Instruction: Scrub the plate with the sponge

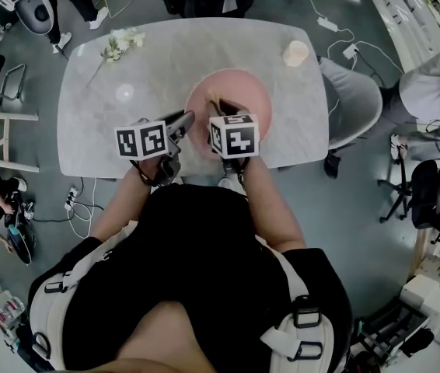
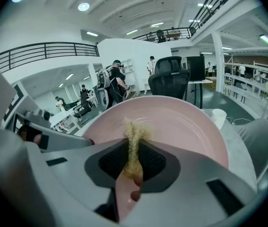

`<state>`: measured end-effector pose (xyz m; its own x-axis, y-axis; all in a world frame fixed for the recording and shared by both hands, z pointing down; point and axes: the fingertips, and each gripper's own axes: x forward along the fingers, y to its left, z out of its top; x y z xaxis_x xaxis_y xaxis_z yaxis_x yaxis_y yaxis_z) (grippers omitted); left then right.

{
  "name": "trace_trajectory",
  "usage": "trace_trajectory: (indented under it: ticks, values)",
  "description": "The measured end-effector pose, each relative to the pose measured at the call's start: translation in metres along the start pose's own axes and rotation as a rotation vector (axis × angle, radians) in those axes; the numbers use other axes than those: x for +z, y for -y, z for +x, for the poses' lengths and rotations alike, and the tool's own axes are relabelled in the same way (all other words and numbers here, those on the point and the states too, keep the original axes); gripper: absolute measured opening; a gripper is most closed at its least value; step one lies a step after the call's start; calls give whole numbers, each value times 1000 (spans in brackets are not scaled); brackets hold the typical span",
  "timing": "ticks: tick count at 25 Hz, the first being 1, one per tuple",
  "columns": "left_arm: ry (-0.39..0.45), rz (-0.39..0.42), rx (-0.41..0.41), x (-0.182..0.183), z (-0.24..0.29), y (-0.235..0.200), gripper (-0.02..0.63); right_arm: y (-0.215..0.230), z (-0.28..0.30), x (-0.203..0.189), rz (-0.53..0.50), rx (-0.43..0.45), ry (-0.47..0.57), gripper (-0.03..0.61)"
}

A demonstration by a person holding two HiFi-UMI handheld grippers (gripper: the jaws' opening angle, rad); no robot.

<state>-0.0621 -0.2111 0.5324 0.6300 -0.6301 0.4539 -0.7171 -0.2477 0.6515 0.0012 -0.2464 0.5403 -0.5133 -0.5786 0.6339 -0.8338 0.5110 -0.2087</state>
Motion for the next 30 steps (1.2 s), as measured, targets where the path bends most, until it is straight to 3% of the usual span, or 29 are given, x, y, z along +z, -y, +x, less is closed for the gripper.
trace_trajectory:
  ticks: [13, 20, 30]
  values:
    - [25, 4, 15, 4, -6, -2, 67, 92, -9, -18, 87, -202, -30, 61]
    - [20, 15, 28, 3, -7, -3, 67, 105, -9, -33, 106, -231, -73, 61]
    - [18, 18, 62, 4, -3, -10, 67, 17, 6, -29, 9, -28, -79, 61]
